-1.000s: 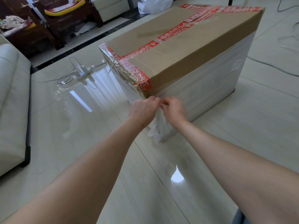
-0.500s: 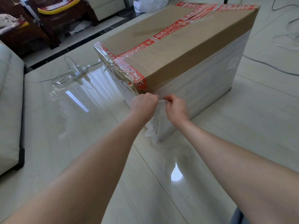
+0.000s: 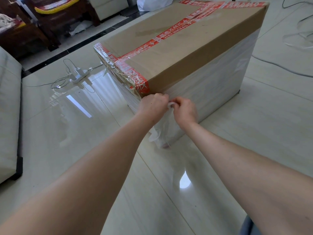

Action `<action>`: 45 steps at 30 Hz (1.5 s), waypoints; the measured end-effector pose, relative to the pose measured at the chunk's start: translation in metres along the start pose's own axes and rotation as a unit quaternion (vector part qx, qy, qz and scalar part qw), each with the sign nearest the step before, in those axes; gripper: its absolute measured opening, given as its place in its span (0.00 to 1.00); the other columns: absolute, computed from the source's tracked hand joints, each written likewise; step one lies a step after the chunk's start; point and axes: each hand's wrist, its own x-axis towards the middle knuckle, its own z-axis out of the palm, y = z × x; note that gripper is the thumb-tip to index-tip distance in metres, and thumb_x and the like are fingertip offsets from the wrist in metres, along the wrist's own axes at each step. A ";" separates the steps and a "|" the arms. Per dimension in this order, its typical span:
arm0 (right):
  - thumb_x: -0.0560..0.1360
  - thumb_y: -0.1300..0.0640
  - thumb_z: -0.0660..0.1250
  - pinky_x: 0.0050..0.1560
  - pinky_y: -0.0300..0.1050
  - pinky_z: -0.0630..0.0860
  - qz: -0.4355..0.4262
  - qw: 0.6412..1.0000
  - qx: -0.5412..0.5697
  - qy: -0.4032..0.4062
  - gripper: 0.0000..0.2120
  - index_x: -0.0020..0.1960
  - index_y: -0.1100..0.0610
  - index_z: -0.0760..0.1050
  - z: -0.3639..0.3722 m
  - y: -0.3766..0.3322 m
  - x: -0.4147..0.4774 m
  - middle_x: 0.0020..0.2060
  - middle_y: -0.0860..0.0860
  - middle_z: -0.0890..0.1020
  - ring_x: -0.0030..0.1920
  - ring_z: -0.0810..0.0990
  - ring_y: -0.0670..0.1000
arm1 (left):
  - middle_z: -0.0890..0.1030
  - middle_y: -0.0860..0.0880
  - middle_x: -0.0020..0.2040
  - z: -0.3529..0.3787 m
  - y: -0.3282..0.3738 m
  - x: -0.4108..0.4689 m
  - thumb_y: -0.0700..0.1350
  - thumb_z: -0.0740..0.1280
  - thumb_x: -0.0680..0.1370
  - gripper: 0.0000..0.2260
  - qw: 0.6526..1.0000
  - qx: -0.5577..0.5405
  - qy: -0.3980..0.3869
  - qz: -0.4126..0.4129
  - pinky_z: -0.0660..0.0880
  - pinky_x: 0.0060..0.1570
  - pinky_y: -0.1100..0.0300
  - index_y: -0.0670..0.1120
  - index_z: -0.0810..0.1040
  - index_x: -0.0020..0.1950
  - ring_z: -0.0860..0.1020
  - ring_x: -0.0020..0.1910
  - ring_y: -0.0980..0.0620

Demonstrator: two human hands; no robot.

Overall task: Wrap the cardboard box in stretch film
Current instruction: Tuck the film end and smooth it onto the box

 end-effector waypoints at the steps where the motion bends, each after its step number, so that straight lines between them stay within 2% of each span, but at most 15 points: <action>1: 0.77 0.57 0.61 0.48 0.48 0.75 0.008 1.000 0.008 0.000 0.10 0.52 0.51 0.80 0.000 0.000 0.000 0.49 0.55 0.83 0.53 0.78 0.59 | 0.79 0.44 0.53 -0.001 0.001 0.002 0.43 0.59 0.81 0.08 1.000 0.015 -0.001 0.011 0.67 0.34 0.54 0.43 0.75 0.57 0.79 0.51 0.41; 4: 0.78 0.55 0.61 0.50 0.52 0.76 0.023 0.999 0.022 0.014 0.08 0.51 0.51 0.78 0.000 0.000 0.001 0.48 0.54 0.83 0.53 0.78 0.59 | 0.80 0.44 0.50 -0.004 0.002 0.008 0.40 0.59 0.81 0.08 0.999 0.046 0.015 0.006 0.66 0.32 0.54 0.43 0.77 0.54 0.80 0.49 0.41; 8: 0.79 0.54 0.60 0.50 0.51 0.75 0.036 0.999 0.019 0.034 0.08 0.51 0.52 0.79 -0.006 0.007 0.004 0.49 0.55 0.83 0.54 0.77 0.59 | 0.79 0.43 0.51 -0.006 0.011 0.013 0.37 0.57 0.80 0.09 0.999 0.035 0.025 0.007 0.65 0.32 0.54 0.42 0.76 0.54 0.79 0.49 0.39; 14: 0.78 0.54 0.61 0.48 0.51 0.76 0.077 0.995 0.046 0.033 0.07 0.50 0.51 0.77 -0.016 0.018 0.009 0.48 0.53 0.84 0.51 0.80 0.58 | 0.76 0.44 0.58 -0.014 0.027 0.030 0.46 0.61 0.79 0.12 0.999 -0.038 0.022 0.018 0.69 0.38 0.54 0.43 0.76 0.60 0.78 0.53 0.42; 16: 0.77 0.54 0.63 0.49 0.51 0.77 0.086 0.994 0.058 0.039 0.05 0.49 0.51 0.77 -0.019 0.021 0.011 0.47 0.53 0.84 0.50 0.80 0.57 | 0.75 0.45 0.59 -0.010 0.028 0.030 0.51 0.63 0.78 0.17 0.999 -0.022 0.000 0.038 0.69 0.39 0.54 0.44 0.74 0.63 0.77 0.56 0.44; 18: 0.77 0.54 0.64 0.50 0.52 0.77 0.088 0.992 0.076 0.041 0.03 0.47 0.51 0.77 -0.020 0.022 0.013 0.45 0.52 0.85 0.50 0.81 0.56 | 0.77 0.46 0.57 -0.001 0.028 0.030 0.53 0.65 0.78 0.16 0.999 -0.001 -0.014 0.048 0.68 0.37 0.55 0.46 0.73 0.62 0.77 0.56 0.45; 21: 0.77 0.54 0.63 0.51 0.51 0.76 0.085 0.988 0.118 0.043 0.05 0.49 0.53 0.76 -0.022 0.022 0.015 0.45 0.53 0.85 0.50 0.81 0.56 | 0.81 0.45 0.51 0.010 0.027 0.033 0.45 0.64 0.79 0.07 0.999 -0.018 0.008 0.029 0.72 0.36 0.55 0.45 0.77 0.55 0.80 0.50 0.43; 24: 0.77 0.54 0.63 0.56 0.51 0.74 0.065 0.990 0.120 0.045 0.10 0.56 0.54 0.76 -0.028 0.028 0.013 0.51 0.53 0.82 0.56 0.78 0.57 | 0.81 0.44 0.49 0.007 0.024 0.039 0.45 0.62 0.80 0.09 0.999 -0.038 0.021 -0.010 0.69 0.35 0.55 0.44 0.80 0.53 0.80 0.48 0.41; 27: 0.72 0.51 0.67 0.60 0.49 0.70 0.030 0.996 0.084 -0.009 0.19 0.62 0.54 0.72 -0.032 0.034 0.009 0.56 0.50 0.79 0.60 0.73 0.54 | 0.81 0.42 0.48 0.002 0.025 0.044 0.43 0.62 0.80 0.08 0.999 -0.035 0.017 -0.024 0.69 0.34 0.55 0.44 0.80 0.52 0.80 0.46 0.40; 29: 0.72 0.50 0.68 0.58 0.50 0.72 0.034 0.998 0.045 -0.031 0.18 0.59 0.53 0.72 -0.029 0.034 0.009 0.54 0.51 0.79 0.59 0.73 0.54 | 0.81 0.42 0.47 0.001 0.027 0.045 0.42 0.61 0.79 0.07 0.999 -0.041 0.020 -0.027 0.70 0.34 0.55 0.44 0.79 0.51 0.80 0.44 0.40; 32: 0.76 0.51 0.65 0.49 0.50 0.74 0.052 0.998 0.015 0.013 0.07 0.50 0.54 0.76 -0.027 0.035 0.013 0.48 0.56 0.82 0.53 0.78 0.59 | 0.81 0.41 0.48 0.002 0.029 0.045 0.42 0.59 0.80 0.09 0.998 -0.054 0.029 -0.027 0.69 0.35 0.54 0.43 0.79 0.51 0.79 0.46 0.39; 38: 0.77 0.55 0.63 0.50 0.49 0.76 0.106 0.993 0.045 0.035 0.08 0.51 0.52 0.80 -0.035 0.040 0.023 0.50 0.55 0.83 0.52 0.80 0.59 | 0.81 0.42 0.49 0.000 0.029 0.050 0.43 0.61 0.81 0.09 0.999 -0.032 0.021 -0.013 0.70 0.36 0.54 0.43 0.79 0.53 0.79 0.47 0.40; 45: 0.76 0.46 0.64 0.50 0.48 0.75 0.124 0.988 0.050 0.075 0.11 0.48 0.53 0.79 -0.042 0.037 0.031 0.49 0.55 0.83 0.52 0.79 0.59 | 0.81 0.44 0.48 0.001 0.031 0.055 0.37 0.56 0.79 0.10 1.000 0.006 0.018 0.025 0.67 0.33 0.55 0.45 0.77 0.52 0.79 0.45 0.41</action>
